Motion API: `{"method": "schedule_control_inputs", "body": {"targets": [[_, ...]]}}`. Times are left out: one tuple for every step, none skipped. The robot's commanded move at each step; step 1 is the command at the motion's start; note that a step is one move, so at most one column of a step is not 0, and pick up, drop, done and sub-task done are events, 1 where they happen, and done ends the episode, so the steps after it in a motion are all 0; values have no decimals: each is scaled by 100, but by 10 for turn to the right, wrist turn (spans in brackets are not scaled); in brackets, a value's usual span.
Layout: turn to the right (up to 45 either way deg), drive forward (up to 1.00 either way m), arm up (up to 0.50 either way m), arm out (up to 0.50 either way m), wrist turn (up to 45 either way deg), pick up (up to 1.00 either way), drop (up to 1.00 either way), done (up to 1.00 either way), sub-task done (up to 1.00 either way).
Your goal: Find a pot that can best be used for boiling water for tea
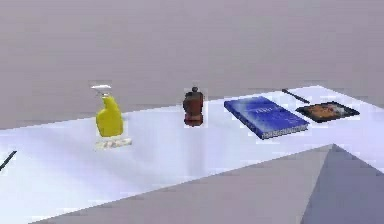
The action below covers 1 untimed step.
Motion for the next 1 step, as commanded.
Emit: {"method": "schedule_control_inputs", "body": {"targets": [[0, 0, 0, 0, 0, 0, 0, 100, 0]]}}
